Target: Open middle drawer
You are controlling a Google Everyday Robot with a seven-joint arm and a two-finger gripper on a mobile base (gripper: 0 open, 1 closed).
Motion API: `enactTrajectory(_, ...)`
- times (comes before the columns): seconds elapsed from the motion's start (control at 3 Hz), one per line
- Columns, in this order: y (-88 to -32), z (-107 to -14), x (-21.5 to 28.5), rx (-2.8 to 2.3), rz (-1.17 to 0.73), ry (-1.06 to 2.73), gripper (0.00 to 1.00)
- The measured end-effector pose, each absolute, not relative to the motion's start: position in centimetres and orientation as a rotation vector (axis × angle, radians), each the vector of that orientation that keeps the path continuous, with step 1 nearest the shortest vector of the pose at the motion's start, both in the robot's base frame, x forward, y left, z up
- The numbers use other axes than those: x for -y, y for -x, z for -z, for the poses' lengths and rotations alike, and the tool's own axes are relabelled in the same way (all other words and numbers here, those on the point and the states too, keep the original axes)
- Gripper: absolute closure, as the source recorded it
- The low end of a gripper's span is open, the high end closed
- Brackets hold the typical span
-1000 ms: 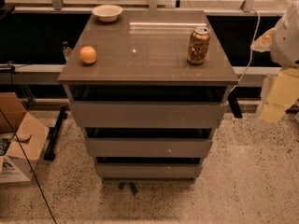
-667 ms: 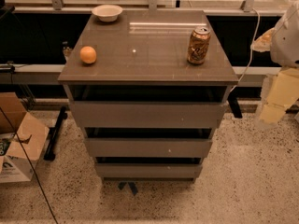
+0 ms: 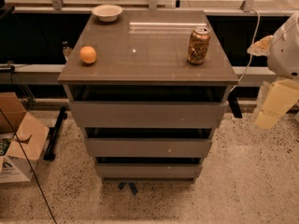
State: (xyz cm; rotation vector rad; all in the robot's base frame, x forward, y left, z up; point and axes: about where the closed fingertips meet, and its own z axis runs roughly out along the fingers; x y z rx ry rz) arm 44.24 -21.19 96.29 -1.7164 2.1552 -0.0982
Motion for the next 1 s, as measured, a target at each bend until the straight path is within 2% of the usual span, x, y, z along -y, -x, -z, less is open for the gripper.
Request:
enactTrajectory(0.67, -45.2, -94.6, 21.4, -2.106, 0.062, 1.660, 0.00)
enactTrajectory(1.0, -44.8, -92.9, 19.8, -2.083, -0.061, 1.668, 0.00)
